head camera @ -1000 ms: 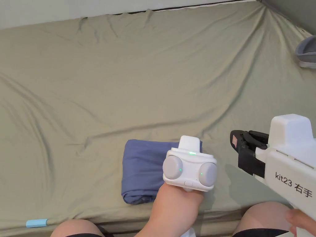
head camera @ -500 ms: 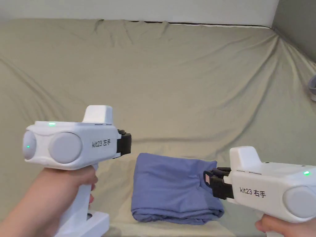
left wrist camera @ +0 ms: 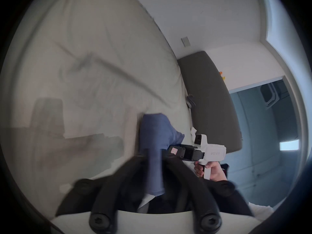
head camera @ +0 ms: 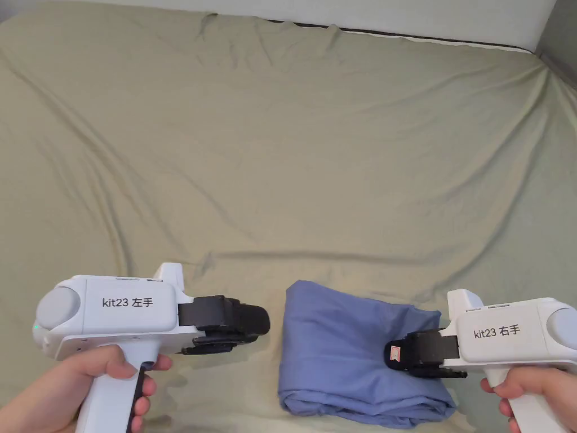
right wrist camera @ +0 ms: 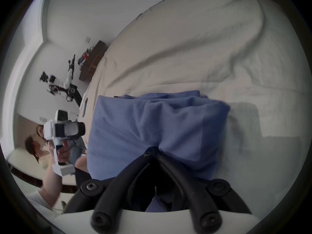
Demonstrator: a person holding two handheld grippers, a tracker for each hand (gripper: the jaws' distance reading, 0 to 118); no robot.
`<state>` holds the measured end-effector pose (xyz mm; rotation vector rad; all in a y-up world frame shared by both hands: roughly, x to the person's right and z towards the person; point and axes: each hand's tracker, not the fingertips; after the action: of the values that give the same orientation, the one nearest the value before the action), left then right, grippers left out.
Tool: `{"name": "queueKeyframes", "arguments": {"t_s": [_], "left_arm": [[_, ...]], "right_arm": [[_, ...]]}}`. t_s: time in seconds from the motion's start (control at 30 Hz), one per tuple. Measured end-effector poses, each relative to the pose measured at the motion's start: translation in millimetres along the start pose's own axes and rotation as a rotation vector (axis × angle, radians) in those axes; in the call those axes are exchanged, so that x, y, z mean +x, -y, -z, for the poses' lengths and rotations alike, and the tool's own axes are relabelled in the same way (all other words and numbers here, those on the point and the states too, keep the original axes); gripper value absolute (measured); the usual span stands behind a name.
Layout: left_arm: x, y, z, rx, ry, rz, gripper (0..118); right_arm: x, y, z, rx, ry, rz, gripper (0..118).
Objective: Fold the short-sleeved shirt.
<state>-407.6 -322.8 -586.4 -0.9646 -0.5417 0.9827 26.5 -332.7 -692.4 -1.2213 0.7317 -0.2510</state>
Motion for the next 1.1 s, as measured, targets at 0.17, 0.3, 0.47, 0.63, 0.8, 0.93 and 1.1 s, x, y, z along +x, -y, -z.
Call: {"name": "queueKeyframes", "arguments": {"t_s": [0.17, 0.3, 0.47, 0.63, 0.8, 0.93, 1.1], "left_arm": [[-19.8, -5.6, 47.9, -0.146, 0.100, -0.042, 85], [-35.0, -12.8, 86.8, -0.202, 0.199, 0.001, 84], [-46.0, -19.3, 119.8, -0.179, 0.156, -0.015, 31], [-15.6, -25.7, 102.5, -0.251, 0.025, 0.101, 29], [17.6, -42.3, 43.4, -0.301, -0.176, 0.229, 29], [26.7, -65.7, -35.1, -0.327, -0.393, 0.256, 29], [23.8, -96.6, -122.3, -0.282, -0.709, 0.348, 29]], "right_arm": [[-22.8, 5.4, 0.3, -0.005, 0.021, -0.038, 0], [-32.1, 11.3, -3.6, 0.002, 0.012, -0.032, 0], [-20.7, 14.2, -7.4, 0.025, -0.002, -0.008, 0], [-35.5, 27.4, -29.8, 0.071, -0.010, -0.012, 0], [-54.2, 36.0, -50.8, 0.101, -0.054, -0.072, 0], [-64.7, 39.6, -57.3, 0.116, -0.079, -0.130, 0], [-78.4, 37.3, -62.0, 0.157, -0.121, -0.154, 0]]}}
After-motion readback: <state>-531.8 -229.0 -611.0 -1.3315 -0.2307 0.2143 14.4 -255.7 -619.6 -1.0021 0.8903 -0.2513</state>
